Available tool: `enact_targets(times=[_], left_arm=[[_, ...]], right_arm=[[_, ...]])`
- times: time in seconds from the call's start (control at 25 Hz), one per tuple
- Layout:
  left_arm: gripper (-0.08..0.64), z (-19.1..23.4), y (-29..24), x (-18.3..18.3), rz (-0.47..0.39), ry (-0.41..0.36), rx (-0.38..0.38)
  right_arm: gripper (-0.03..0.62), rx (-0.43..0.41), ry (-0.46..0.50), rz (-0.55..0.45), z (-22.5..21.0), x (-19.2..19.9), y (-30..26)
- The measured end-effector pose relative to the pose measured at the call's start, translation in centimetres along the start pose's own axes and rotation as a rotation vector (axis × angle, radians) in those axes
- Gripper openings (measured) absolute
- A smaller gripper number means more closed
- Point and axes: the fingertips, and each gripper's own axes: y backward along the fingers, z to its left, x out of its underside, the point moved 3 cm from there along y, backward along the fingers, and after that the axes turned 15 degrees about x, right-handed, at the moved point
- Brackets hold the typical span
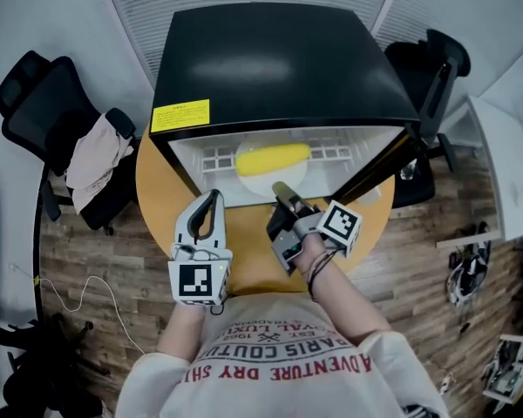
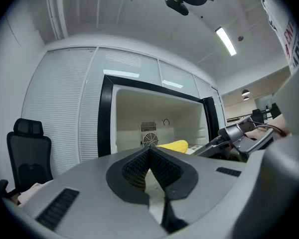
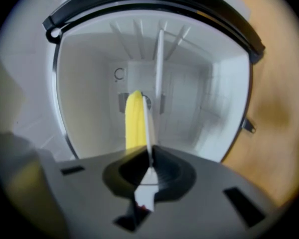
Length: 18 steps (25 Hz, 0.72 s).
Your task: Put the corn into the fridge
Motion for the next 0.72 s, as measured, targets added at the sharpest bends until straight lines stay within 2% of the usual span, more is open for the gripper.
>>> enact_targets(times=[0.12, 0.32, 0.72], left_arm=[[0.025, 0.0, -0.8, 0.3, 0.007, -0.004, 0.007], [0.025, 0.3, -1.5, 0.7, 0.020, 0.032, -0.005], [0.025, 0.9, -1.8, 1.0, 0.028, 0.036, -0.015]], right_arm=[[0.037, 0.006, -0.028, 0.003, -0.1, -0.6, -0.8], [0.038, 0.004, -0.052, 0.001, 0.4, -1.4, -2.0], [0.061, -0.007, -0.082, -0.018, 1.4, -2.1, -3.5]])
